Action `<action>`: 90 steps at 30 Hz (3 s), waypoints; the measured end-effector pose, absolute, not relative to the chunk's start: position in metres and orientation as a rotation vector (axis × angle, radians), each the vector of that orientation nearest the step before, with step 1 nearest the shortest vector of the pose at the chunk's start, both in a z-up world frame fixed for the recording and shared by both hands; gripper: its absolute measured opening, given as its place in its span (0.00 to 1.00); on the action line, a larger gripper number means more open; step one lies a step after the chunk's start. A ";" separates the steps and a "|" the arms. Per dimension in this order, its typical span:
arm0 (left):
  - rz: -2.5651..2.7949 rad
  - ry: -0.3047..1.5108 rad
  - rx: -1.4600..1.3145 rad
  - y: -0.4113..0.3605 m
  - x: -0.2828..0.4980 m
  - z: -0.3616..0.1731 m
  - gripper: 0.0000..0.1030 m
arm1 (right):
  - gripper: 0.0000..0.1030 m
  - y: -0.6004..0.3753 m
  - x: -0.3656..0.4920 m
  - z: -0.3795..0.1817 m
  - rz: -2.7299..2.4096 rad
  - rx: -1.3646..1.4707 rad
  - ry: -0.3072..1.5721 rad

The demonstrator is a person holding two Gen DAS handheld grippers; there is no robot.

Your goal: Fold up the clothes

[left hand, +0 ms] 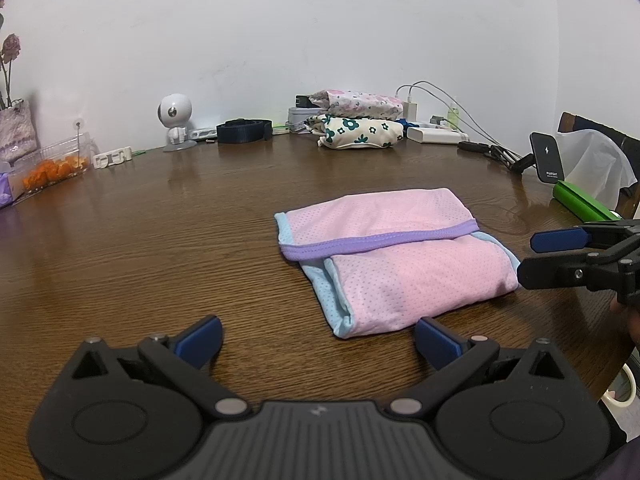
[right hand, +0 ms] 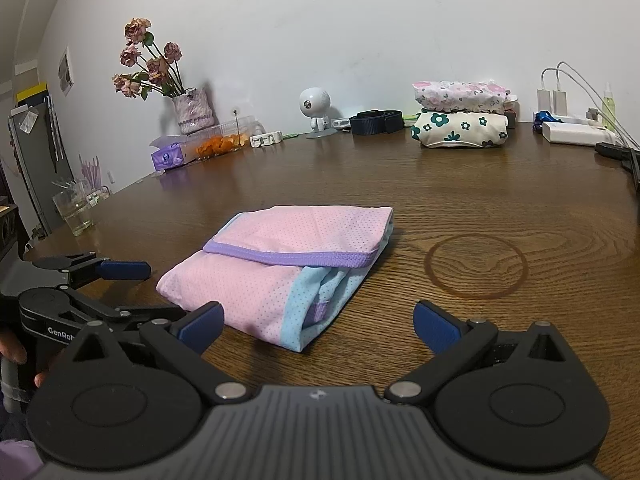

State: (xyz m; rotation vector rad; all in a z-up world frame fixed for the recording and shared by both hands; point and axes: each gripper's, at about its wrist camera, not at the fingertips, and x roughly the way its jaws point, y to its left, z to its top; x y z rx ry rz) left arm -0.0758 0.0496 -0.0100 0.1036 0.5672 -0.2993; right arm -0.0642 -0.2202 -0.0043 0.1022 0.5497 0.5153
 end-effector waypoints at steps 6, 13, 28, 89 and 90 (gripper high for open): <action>-0.302 0.566 0.103 0.049 -0.076 -0.010 1.00 | 1.00 -0.221 -0.064 -0.005 0.515 0.110 0.548; -0.306 0.566 0.104 0.050 -0.076 -0.010 1.00 | 1.00 -0.222 -0.065 -0.005 0.514 0.120 0.547; -0.305 0.566 0.102 0.049 -0.077 -0.010 1.00 | 1.00 -0.224 -0.065 -0.005 0.518 0.133 0.546; -0.304 0.565 0.100 0.047 -0.077 -0.010 1.00 | 1.00 -0.226 -0.064 -0.006 0.521 0.151 0.545; -0.304 0.565 0.099 0.046 -0.077 -0.010 1.00 | 1.00 -0.226 -0.064 -0.006 0.521 0.151 0.545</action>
